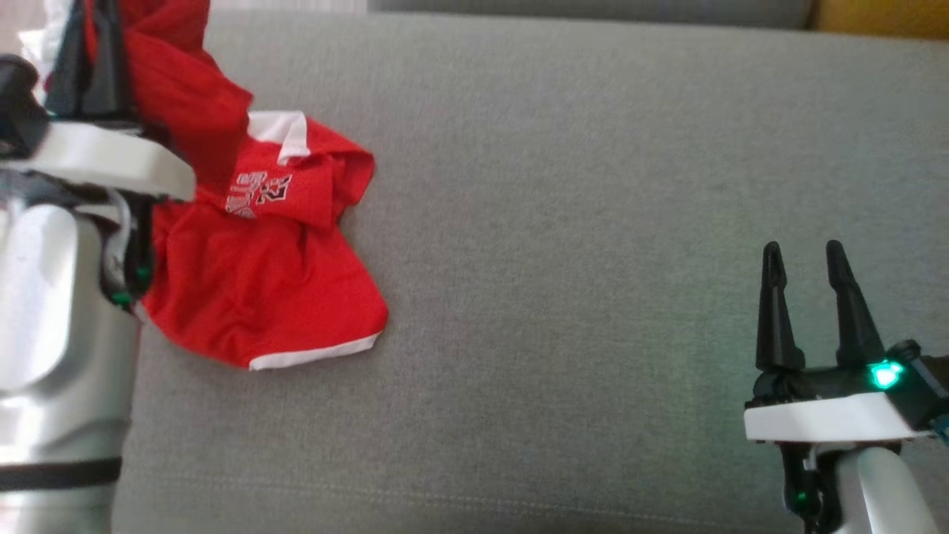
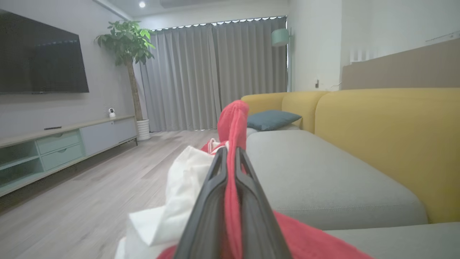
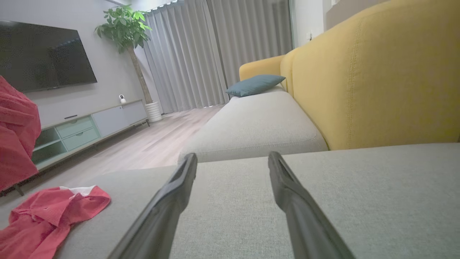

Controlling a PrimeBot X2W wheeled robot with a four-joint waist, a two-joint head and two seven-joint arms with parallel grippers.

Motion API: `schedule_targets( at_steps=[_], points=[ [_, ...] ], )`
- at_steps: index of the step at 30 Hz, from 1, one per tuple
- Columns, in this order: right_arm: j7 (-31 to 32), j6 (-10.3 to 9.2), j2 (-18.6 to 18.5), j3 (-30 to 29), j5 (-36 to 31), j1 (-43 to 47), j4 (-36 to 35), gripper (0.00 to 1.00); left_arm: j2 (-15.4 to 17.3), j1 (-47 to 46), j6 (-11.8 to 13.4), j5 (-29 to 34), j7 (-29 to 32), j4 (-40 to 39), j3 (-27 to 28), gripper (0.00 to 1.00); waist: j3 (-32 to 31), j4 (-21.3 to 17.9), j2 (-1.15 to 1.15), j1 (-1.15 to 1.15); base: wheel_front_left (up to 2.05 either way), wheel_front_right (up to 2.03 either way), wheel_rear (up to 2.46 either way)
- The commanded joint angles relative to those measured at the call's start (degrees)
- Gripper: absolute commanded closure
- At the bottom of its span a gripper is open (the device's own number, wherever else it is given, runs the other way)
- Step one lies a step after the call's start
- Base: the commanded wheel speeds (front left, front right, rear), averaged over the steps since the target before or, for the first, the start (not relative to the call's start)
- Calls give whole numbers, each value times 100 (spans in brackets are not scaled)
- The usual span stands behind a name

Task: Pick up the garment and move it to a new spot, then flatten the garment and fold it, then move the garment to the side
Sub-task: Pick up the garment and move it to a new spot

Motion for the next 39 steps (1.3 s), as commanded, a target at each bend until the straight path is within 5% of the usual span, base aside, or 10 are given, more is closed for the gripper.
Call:
schedule_targets(
  at_steps=[1, 15, 28, 29, 30, 39],
  points=[
    [-54, 43, -34, 205, 53, -5, -179, 0, 140, -77, 44, 19, 91, -473, 85, 100, -239, -179, 0, 0, 0, 0, 0],
    [-54, 43, -34, 535, 279, -113, -449, 0, -479, 21, 125, 38, 565, -1490, -599, 100, -234, -1284, 0, 0, 0, 0, 0],
    [-54, 43, -34, 873, 741, -304, -761, 0, -1210, -374, 161, 187, 354, -188, -1366, 100, 292, -3071, 0, 0, 0, 0, 0],
    [-54, 43, -34, 879, 774, -301, -770, 0, -1258, -396, 180, 160, 313, -37, -1409, 89, 314, -3177, 0, 0, 0, 0, 0],
    [-54, 43, -34, 877, 807, -294, -776, 0, -1301, -410, 188, 118, 278, 113, -1461, 0, 331, -3272, 0, 0, 0, 0, 0],
    [-54, 43, -34, 748, 849, -195, -783, 0, -1419, -515, 200, -200, -16, 803, -1963, 0, 325, -3392, 0, 0, 0, 0, 0]
  ],
)
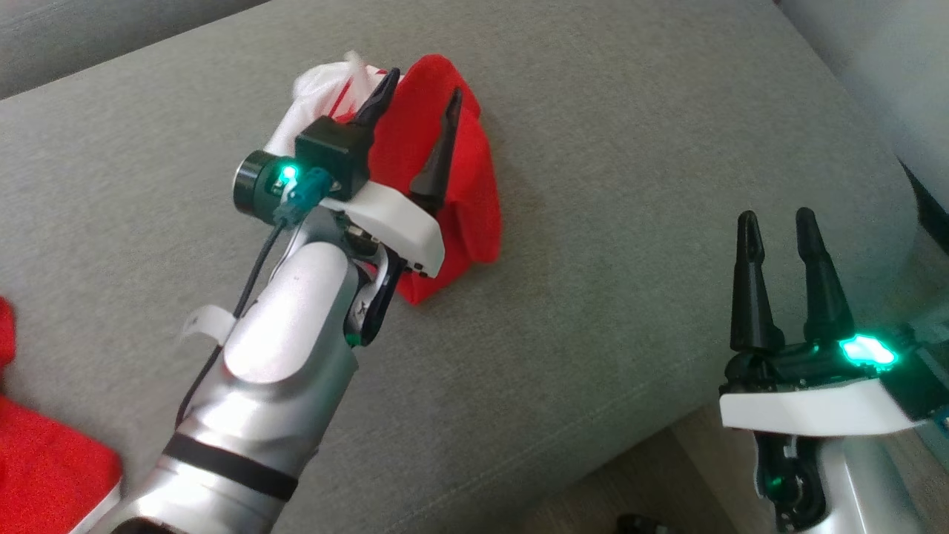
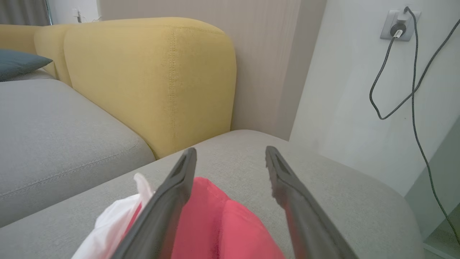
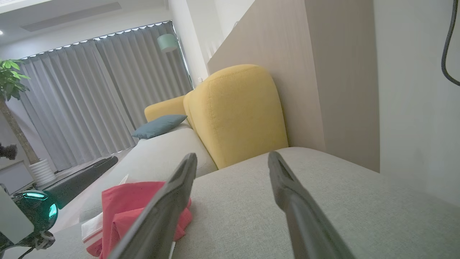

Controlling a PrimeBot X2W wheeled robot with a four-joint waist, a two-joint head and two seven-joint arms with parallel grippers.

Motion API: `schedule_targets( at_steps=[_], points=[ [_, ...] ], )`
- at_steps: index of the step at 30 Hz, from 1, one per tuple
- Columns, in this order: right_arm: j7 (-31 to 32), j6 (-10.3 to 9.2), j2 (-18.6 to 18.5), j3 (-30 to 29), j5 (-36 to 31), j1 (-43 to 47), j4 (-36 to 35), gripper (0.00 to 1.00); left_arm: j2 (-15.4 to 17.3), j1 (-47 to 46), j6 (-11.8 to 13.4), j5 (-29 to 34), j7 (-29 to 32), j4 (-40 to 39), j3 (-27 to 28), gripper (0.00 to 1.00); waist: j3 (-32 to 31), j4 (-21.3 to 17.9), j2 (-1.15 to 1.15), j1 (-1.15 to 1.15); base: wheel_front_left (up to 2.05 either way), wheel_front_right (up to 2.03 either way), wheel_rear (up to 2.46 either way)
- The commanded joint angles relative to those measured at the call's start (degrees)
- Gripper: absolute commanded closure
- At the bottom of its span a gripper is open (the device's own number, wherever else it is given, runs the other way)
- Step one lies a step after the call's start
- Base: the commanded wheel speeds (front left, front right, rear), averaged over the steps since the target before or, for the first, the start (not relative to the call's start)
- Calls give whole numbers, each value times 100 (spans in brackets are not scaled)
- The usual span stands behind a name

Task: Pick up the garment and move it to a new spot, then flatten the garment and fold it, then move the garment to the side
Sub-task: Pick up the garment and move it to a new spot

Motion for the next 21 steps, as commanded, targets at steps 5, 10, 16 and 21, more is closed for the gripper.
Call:
schedule_targets(
  at_steps=[5, 10, 16, 21],
  points=[
    [-54, 43, -35, 46, -106, -30, -184, 0, 77, -245, 171, -141, -117, -205, 287, 0, -201, 509, 0, 0, 0, 0, 0],
    [-54, 43, -35, 0, -278, 3, -142, 0, 257, 71, 234, -64, -124, -625, 652, 0, -380, 1085, 0, 0, 0, 0, 0],
    [-54, 43, -35, -84, -445, 101, -42, 0, 504, 915, 193, 57, -125, -1222, 1024, 0, -642, 1722, 0, 0, 0, 0, 0],
    [-54, 43, -35, -153, -552, 211, 55, 0, 532, 1653, 172, 151, -125, -1574, 1184, 0, -820, 2048, 0, 0, 0, 0, 0]
  ],
)
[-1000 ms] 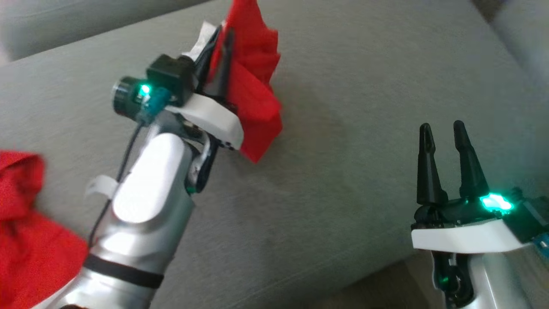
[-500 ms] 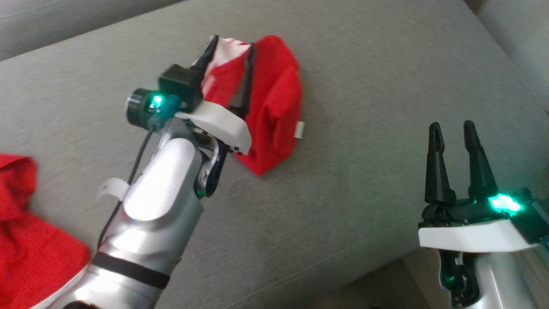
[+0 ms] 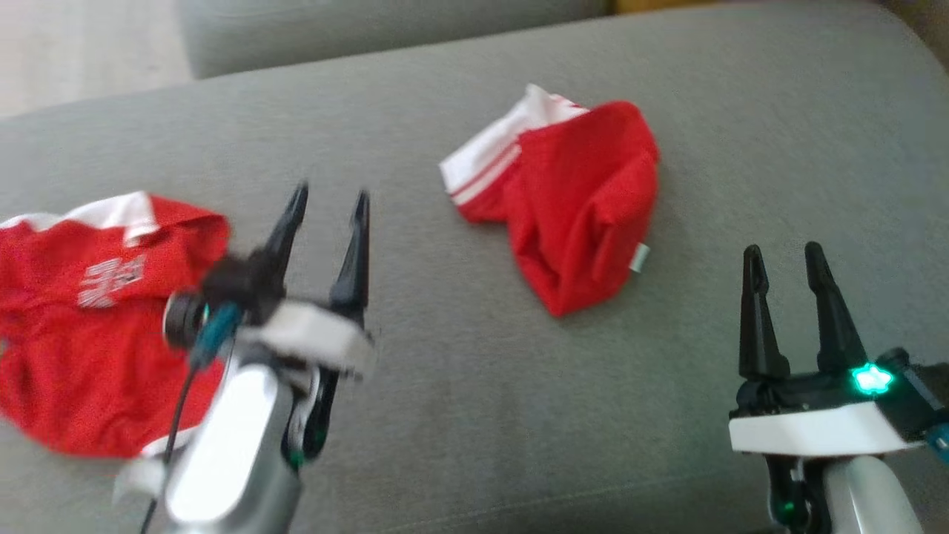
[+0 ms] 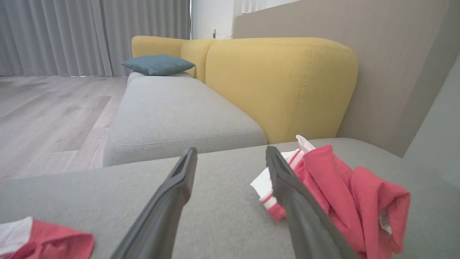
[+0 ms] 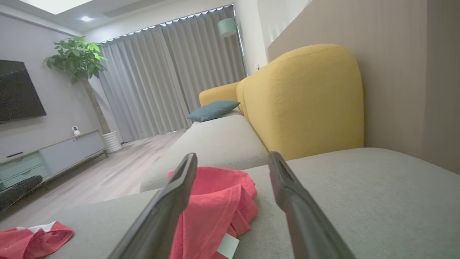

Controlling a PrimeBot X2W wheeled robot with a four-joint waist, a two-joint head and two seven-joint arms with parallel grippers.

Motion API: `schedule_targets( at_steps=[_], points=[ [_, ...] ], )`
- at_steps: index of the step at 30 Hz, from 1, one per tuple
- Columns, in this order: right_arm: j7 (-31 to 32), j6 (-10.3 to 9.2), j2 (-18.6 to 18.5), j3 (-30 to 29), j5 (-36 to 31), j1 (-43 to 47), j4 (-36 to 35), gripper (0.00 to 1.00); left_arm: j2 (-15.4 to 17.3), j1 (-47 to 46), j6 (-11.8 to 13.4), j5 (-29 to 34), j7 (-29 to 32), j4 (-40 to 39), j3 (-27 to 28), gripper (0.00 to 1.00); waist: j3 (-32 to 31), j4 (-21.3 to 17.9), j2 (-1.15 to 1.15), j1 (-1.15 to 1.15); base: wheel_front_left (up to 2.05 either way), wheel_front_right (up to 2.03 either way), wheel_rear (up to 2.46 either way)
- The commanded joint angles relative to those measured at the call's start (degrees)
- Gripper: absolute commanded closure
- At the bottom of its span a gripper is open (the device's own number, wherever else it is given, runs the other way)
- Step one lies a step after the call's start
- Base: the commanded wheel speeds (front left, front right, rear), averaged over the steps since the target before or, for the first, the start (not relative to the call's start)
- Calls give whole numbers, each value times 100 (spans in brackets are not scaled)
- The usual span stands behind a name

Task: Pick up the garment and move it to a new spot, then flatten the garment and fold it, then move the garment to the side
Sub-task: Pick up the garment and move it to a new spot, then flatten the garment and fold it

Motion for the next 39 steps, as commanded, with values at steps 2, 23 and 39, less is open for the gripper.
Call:
schedule_targets(
  at_steps=[2, 23, 39],
  points=[
    [-54, 43, -37, 92, -71, -7, -144, 0, 47, 81, 2, 28, -30, -352, 326, 0, -248, 324, 0, 0, 0, 0, 0],
    [44, 43, -37, -288, -1204, -1094, 1213, 0, -351, 834, -371, 501, -30, -959, 683, 0, 376, 1423, 0, 0, 0, 0, 0],
    [911, 43, -37, -716, -2305, -2975, 3146, 0, -362, 564, -247, 155, -30, -950, 427, 0, 912, 1991, 0, 0, 0, 0, 0]
  ],
)
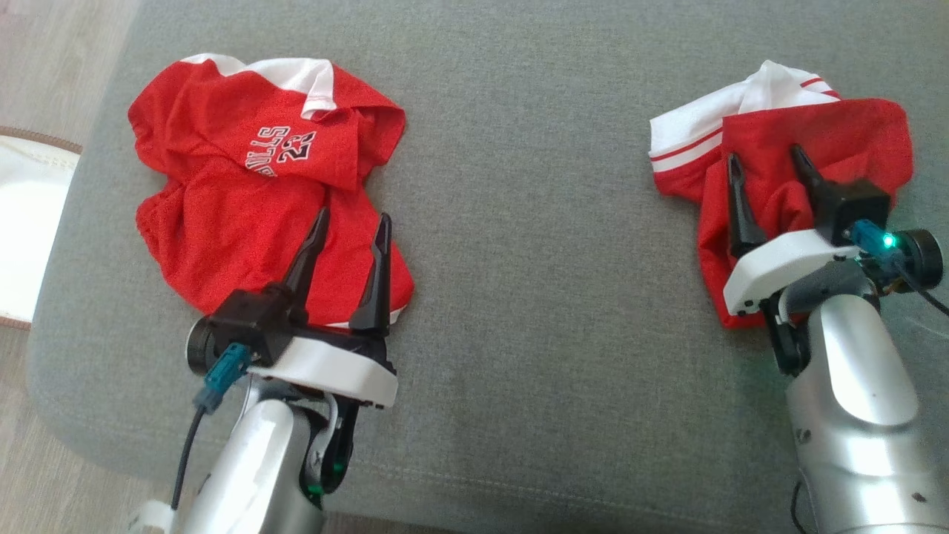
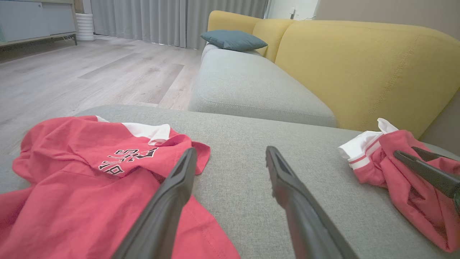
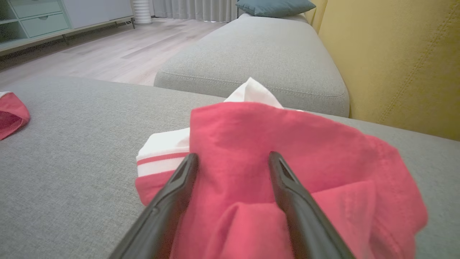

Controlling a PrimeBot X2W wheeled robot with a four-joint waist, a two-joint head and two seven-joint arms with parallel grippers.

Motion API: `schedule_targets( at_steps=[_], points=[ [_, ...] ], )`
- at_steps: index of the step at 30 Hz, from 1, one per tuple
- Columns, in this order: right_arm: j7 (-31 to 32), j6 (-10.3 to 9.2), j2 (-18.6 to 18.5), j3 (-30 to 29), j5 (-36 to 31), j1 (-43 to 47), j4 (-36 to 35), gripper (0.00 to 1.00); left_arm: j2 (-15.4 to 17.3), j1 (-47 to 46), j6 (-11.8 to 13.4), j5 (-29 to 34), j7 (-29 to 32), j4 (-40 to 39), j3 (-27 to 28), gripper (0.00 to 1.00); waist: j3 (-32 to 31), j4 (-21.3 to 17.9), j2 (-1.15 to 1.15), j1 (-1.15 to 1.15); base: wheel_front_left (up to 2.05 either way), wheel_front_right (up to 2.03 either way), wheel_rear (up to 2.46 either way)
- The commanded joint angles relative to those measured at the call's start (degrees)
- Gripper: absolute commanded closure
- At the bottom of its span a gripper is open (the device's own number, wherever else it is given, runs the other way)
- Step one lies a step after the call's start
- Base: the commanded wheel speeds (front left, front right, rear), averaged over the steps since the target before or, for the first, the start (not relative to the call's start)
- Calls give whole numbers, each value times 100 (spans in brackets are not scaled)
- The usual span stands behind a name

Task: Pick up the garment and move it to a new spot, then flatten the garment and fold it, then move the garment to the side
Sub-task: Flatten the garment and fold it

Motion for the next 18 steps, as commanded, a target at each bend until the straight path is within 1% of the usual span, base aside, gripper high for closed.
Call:
schedule_targets(
  at_steps=[1, 3, 4, 5, 7, 11, 15, 18],
  points=[
    [-16, 43, -11, 109, -54, -178, -115, 0, 19, -184, 50, -42, -30, -170, 147, 0, 11, 6, 0, 0, 0, 0, 0],
    [-6, 43, -11, 118, -105, -266, 15, 0, 19, -187, 71, -49, -30, -162, 143, 0, 8, -4, 0, 0, 0, 0, 0],
    [25, 43, -11, 120, -141, -305, 92, 14, 19, -186, 78, -54, -30, -154, 145, 0, -1, -15, 0, 0, 0, 0, 0],
    [39, 43, -11, 133, -165, -339, 162, 100, 19, -189, 83, -58, -30, -145, 145, 0, -14, -31, 0, 0, 0, 0, 0],
    [-12, 43, -11, 153, -114, -396, 272, 100, 19, -202, 83, -63, -30, -137, 137, 0, -45, -71, 0, 0, 0, 0, 0],
    [-309, 43, -11, 265, 31, -462, 344, 100, 19, -191, 94, -40, -30, -130, 165, 0, -127, -209, 0, 0, 0, 0, 0],
    [-581, 43, -11, 232, 283, -492, 187, 100, 18, -121, 83, -3, -30, -108, 216, 0, -259, -407, 0, 0, 0, 0, 0],
    [-600, 43, -11, 7, 393, -420, -40, 100, 18, -56, 74, 14, -30, -106, 260, 0, -375, -583, 0, 0, 0, 0, 0]
  ],
)
